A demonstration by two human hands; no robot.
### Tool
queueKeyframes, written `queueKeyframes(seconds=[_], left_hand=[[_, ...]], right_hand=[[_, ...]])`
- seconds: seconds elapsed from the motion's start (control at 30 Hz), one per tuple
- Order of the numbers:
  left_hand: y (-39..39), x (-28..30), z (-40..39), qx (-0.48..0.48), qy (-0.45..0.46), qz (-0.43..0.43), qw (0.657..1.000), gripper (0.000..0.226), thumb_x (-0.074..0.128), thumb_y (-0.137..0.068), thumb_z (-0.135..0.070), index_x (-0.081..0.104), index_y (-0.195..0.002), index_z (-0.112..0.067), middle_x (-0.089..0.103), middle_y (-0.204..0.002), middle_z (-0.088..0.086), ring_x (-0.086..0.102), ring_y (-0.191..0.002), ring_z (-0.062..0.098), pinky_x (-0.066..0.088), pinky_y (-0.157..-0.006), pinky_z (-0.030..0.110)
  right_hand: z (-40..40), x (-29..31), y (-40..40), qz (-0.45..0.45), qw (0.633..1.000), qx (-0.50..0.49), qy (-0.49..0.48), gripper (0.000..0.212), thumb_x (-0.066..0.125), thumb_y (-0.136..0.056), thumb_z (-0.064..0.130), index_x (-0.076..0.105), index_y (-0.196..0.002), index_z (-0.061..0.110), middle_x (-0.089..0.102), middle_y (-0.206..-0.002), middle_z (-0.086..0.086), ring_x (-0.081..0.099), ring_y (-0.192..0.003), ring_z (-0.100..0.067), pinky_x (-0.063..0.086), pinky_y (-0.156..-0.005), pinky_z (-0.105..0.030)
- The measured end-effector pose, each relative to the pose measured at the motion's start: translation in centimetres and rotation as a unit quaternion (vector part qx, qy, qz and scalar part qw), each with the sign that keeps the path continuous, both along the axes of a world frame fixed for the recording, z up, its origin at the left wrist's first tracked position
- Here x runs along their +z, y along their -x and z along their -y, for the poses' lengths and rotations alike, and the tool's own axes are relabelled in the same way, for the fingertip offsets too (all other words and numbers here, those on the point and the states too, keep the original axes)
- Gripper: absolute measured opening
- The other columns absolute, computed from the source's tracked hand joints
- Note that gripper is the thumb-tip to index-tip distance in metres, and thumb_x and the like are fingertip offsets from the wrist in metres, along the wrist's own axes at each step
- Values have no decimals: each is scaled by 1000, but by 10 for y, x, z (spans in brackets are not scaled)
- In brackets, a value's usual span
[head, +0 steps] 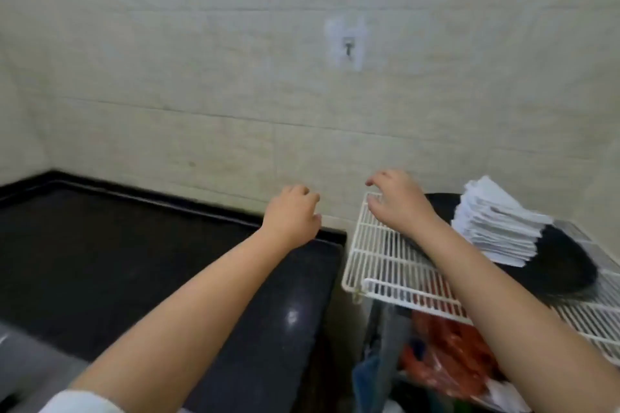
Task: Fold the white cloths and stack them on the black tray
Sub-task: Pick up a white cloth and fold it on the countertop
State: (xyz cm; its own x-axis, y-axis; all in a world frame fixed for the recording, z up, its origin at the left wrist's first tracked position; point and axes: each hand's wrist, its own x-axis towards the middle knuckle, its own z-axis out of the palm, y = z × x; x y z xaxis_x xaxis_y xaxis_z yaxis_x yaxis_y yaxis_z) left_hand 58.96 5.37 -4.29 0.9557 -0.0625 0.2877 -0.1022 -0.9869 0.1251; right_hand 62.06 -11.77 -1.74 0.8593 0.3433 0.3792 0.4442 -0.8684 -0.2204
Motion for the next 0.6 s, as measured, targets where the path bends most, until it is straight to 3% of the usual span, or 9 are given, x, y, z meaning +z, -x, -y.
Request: queueKeyframes(seconds=[0.2, 0.4, 0.6], left_hand=[[146, -7, -218, 240, -56, -33, 968, 38, 43, -95, -26, 49, -128, -11, 49, -130, 12, 41, -124, 31, 41, -95, 41], [306, -27, -381, 452, -36, -67, 889, 39, 42, -94, -24, 47, -130, -11, 48, -132, 12, 40, -125, 31, 38, -99, 40], [422, -43, -505, 591, -18, -87, 801, 37, 42, -93, -22, 49, -126, -9, 50, -129, 13, 42, -124, 32, 39, -96, 40]], right_hand=[[-246, -17, 89, -41, 972, 231, -1, 39, 52, -86, 17, 51, -124, 9, 51, -130, -15, 41, -126, -30, 36, -107, -40], [-450, -37, 195, -79, 905, 417, 35, 42, 49, -89, 18, 46, -130, 11, 45, -139, -10, 38, -130, -26, 35, -108, -40], [-617, -56, 278, -86, 833, 543, 60, 42, 51, -89, 25, 48, -128, 11, 48, -135, -10, 40, -128, -26, 35, -108, -41]])
